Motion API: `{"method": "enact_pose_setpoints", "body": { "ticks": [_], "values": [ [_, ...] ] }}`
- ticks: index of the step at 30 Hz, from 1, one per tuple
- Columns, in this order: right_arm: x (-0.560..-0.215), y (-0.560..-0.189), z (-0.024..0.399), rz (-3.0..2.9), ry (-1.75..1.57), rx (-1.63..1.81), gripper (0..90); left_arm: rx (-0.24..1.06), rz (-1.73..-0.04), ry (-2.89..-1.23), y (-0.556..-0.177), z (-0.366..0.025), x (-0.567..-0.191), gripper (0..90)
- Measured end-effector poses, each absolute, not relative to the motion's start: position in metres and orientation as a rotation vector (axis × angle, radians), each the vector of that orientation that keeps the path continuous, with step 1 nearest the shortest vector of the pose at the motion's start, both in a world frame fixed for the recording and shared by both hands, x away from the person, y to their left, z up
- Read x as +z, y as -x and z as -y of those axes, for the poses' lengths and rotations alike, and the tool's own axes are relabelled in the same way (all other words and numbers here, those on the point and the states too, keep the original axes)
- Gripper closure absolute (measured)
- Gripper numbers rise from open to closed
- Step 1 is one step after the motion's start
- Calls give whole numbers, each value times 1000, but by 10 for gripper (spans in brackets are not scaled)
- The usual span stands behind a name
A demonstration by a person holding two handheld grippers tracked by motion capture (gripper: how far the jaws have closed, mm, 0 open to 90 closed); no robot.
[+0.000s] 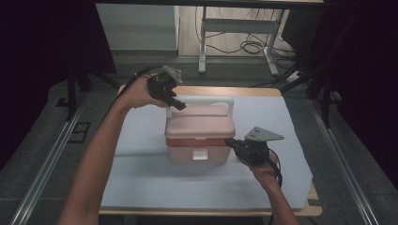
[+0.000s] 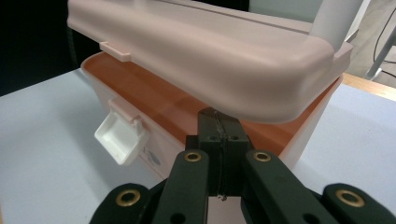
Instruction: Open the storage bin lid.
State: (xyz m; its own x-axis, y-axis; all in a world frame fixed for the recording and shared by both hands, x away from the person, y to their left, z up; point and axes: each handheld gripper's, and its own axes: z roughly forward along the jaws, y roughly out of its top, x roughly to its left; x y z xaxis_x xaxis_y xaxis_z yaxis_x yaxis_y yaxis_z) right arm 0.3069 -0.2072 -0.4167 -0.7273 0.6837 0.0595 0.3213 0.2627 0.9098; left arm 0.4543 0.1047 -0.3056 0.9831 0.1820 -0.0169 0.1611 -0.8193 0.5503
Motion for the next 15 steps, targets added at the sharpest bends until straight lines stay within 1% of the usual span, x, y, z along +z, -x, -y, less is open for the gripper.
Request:
{"method": "enact_pose_setpoints", "body": {
  "ticks": [7,9,11,15],
  "values": [
    [-418,-308,206,-2170,-929,1455,897,68,-245,-2527,-454,-106,-308,787],
    [-418,-308,205,-2168,-929,1450,898,97,-259,-2496,-452,-107,-307,719],
    [-419,-308,206,-2168,-929,1448,898,124,-270,-2473,-452,-109,-304,589],
    [-419,-308,206,-2169,-929,1449,897,203,-324,-2437,-449,-119,-298,440]
  ]
}}
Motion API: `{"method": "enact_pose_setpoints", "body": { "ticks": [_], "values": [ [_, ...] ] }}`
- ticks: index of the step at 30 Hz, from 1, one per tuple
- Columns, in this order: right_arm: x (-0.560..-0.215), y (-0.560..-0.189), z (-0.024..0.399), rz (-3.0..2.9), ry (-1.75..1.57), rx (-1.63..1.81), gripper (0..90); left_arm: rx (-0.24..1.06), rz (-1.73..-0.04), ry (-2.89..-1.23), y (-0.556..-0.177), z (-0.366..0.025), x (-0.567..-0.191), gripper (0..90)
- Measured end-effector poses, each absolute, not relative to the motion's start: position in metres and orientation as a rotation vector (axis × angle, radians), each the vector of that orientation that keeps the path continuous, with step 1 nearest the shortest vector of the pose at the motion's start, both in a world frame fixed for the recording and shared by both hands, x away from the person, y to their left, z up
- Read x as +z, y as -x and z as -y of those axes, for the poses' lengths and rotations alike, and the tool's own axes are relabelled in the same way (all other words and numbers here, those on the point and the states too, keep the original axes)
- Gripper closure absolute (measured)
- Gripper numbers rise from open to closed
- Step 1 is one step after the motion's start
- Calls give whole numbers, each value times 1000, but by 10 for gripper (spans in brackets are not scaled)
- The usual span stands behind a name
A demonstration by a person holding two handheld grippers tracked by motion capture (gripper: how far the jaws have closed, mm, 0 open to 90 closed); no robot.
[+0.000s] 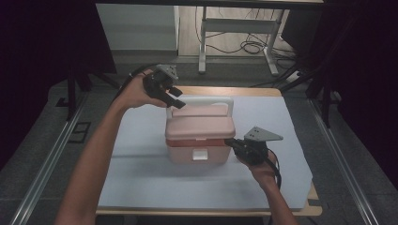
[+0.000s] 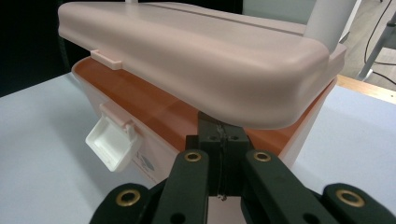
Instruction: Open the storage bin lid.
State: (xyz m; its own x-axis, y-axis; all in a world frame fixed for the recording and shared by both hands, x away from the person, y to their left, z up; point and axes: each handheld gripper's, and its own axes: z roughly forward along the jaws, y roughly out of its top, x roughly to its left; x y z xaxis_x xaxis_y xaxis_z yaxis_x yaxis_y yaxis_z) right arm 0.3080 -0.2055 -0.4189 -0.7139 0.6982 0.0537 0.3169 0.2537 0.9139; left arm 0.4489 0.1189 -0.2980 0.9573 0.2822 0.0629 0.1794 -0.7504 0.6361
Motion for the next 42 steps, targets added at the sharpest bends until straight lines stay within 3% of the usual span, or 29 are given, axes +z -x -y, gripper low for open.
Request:
{"method": "enact_pose_setpoints", "body": {
  "ticks": [3,12,31,37,42],
  "values": [
    [-419,-308,206,-2170,-930,1450,897,232,-329,-2405,-446,-130,-293,365],
    [-418,-307,205,-2180,-934,1443,897,234,-397,-2340,-431,-159,-291,330],
    [-410,-304,204,-2167,-914,1439,897,171,-464,-2248,-389,-199,-326,331],
    [-411,-304,204,-2167,-915,1437,897,176,-495,-2254,-382,-203,-342,360],
    [-410,-305,203,-2173,-912,1429,897,190,-502,-2259,-374,-206,-352,434]
  ]
}}
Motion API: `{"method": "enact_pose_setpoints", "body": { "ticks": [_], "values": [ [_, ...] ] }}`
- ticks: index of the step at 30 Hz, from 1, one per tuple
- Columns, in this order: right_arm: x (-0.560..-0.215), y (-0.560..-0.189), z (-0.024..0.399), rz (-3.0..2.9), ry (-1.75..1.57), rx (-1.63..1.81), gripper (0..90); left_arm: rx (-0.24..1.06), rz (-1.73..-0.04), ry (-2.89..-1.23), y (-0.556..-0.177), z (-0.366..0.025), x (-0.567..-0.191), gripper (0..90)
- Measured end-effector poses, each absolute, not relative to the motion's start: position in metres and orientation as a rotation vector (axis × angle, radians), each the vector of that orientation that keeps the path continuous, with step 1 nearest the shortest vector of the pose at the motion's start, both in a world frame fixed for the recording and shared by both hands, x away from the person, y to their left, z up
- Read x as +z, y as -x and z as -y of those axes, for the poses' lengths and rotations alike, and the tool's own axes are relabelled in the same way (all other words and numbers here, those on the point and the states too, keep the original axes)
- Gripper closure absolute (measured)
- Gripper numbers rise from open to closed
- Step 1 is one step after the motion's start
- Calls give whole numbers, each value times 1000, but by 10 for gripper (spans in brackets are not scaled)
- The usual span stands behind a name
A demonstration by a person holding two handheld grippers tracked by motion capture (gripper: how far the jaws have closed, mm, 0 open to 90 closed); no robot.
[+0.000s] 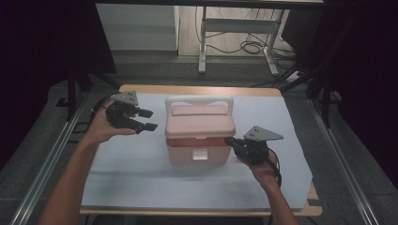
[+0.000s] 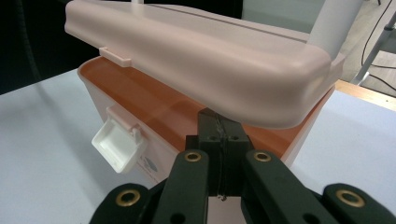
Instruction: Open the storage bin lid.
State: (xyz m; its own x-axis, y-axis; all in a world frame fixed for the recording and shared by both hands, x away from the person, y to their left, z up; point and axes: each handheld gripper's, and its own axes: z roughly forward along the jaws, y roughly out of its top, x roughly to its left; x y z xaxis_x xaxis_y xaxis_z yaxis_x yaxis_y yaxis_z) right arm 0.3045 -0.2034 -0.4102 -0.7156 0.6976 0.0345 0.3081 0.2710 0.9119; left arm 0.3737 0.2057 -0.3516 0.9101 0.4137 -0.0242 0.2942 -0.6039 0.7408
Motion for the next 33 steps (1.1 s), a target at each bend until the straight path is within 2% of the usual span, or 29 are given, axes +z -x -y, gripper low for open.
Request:
{"method": "enact_pose_setpoints", "body": {
  "ticks": [5,11,18,33],
  "values": [
    [-409,-305,203,-2172,-908,1425,897,186,-532,-2256,-367,-206,-361,515],
    [-409,-305,203,-2172,-907,1426,897,178,-539,-2260,-364,-208,-371,727],
    [-408,-305,203,-2172,-907,1423,897,172,-563,-2268,-358,-206,-380,887],
    [-405,-305,202,-2170,-906,1415,897,179,-533,-2252,-322,-193,-403,899]
  ]
}}
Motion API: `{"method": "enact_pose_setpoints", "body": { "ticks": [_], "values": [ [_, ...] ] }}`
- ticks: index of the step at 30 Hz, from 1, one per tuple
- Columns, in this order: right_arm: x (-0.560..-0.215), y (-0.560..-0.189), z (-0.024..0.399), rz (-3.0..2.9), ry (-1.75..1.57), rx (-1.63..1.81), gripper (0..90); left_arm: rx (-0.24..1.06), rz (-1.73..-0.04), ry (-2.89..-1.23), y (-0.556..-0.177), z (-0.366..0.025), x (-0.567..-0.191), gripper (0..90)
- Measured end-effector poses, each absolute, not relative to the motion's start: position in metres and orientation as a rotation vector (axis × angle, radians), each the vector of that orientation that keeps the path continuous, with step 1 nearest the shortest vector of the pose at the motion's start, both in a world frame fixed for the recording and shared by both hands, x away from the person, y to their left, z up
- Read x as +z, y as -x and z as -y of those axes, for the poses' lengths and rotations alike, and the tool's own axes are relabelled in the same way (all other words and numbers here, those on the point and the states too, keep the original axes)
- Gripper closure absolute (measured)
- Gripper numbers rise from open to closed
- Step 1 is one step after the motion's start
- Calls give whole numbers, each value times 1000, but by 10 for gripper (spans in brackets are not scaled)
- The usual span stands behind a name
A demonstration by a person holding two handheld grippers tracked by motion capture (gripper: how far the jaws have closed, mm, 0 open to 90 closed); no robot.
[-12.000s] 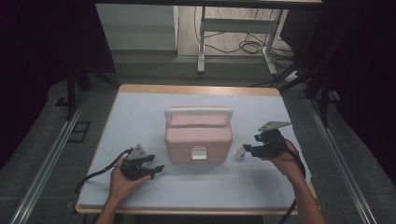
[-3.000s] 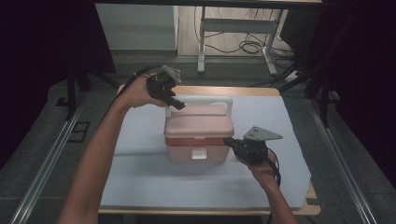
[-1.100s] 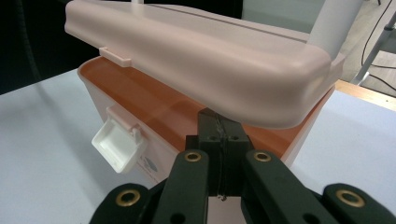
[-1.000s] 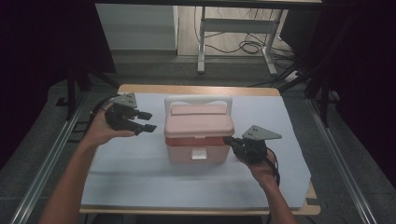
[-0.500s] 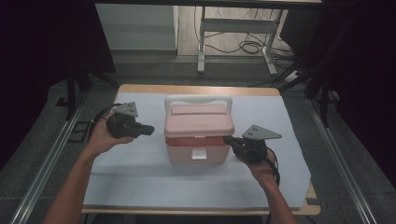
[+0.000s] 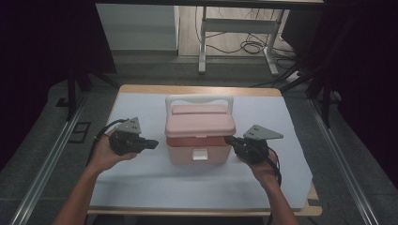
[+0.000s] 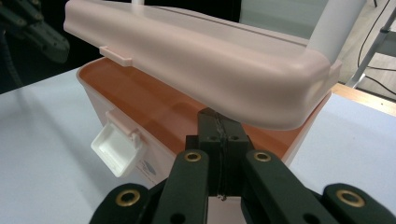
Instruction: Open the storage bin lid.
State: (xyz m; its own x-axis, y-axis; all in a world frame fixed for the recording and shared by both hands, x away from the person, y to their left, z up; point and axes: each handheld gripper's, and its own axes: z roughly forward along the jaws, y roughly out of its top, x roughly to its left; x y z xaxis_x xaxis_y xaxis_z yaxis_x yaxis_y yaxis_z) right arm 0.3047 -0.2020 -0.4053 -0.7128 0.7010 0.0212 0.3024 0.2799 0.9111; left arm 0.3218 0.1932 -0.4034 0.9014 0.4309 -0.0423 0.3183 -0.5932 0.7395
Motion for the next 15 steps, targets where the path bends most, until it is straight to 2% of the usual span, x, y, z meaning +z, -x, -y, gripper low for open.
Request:
{"method": "enact_pose_setpoints", "body": {
  "ticks": [15],
  "values": [
    [-404,-305,202,-2164,-905,1419,896,195,-476,-2233,-303,-161,-408,900]
  ]
}}
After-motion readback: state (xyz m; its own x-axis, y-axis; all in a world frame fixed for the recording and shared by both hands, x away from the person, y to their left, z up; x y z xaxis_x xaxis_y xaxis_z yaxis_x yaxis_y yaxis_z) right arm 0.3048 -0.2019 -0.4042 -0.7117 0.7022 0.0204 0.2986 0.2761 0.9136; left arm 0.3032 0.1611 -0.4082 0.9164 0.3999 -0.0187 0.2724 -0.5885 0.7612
